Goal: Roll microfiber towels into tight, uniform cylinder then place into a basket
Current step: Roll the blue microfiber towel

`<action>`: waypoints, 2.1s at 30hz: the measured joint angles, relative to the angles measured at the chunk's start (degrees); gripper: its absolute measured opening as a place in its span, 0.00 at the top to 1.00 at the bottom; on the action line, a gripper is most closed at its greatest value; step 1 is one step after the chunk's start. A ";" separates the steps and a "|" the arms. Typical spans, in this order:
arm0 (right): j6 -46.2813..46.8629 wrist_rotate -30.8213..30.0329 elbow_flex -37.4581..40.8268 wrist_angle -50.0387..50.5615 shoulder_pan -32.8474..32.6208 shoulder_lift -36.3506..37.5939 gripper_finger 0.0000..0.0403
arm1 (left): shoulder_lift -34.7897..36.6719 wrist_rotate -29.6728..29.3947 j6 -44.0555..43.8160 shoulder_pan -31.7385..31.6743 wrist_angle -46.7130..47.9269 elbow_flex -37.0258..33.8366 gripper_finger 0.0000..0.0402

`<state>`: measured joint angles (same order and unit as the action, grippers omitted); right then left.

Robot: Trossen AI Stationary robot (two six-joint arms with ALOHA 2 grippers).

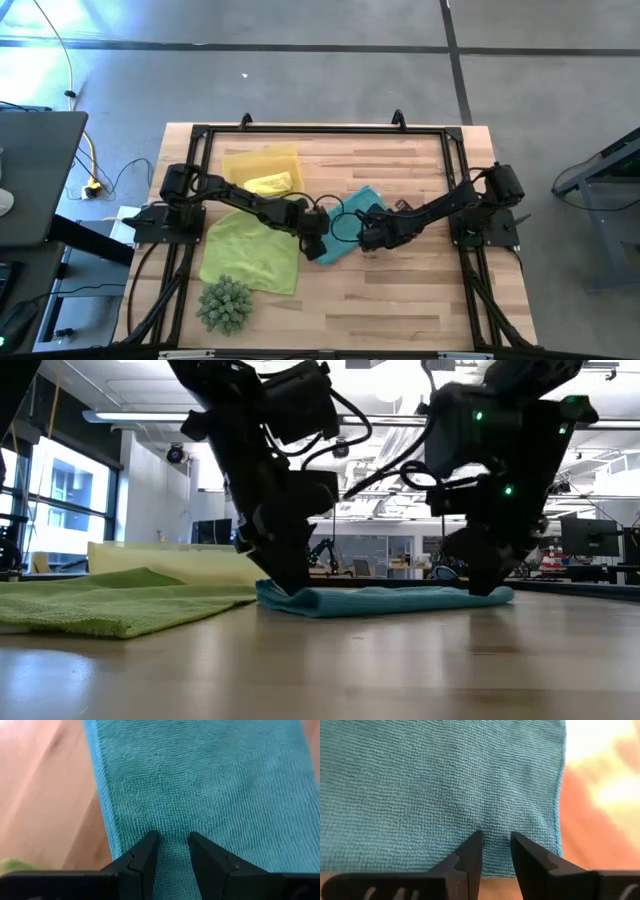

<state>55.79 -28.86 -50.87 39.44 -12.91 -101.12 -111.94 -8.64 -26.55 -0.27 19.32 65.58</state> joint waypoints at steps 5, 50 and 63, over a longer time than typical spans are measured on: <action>-8.87 -5.90 0.19 -0.40 2.46 -1.31 0.76 | -2.13 -0.77 -6.43 3.00 -4.66 0.11 0.74; -14.14 1.49 0.41 -7.20 -8.90 1.00 0.82 | -3.87 3.23 15.59 5.45 -17.36 -0.18 0.74; -22.39 -0.78 3.05 -5.83 -6.37 3.50 0.82 | -3.28 -1.32 8.89 11.12 -17.32 0.54 0.74</action>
<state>33.40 -29.64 -47.82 33.61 -19.28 -97.62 -115.22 -9.95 -17.66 10.85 2.00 66.12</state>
